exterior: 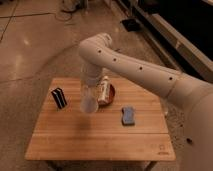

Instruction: Place the ceramic cup over the eraser

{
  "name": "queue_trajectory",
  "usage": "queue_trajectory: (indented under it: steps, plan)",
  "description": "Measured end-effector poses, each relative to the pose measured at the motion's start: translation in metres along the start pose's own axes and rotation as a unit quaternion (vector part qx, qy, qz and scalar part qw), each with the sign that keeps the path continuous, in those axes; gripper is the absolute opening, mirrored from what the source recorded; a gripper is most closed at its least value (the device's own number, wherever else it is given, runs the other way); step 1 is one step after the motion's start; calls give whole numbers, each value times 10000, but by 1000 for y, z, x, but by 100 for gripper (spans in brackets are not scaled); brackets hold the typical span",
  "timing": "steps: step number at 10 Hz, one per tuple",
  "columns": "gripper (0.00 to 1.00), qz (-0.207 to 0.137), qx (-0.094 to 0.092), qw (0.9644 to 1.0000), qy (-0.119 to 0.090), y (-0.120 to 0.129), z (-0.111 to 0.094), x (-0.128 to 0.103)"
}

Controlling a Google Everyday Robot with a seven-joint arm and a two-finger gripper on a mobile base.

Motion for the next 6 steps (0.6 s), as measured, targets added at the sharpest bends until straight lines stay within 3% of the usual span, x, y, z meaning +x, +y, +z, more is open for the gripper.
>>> queue_trajectory:
  steps: [6]
  plan:
    - [0, -569, 43, 9983, -74, -72, 7, -1]
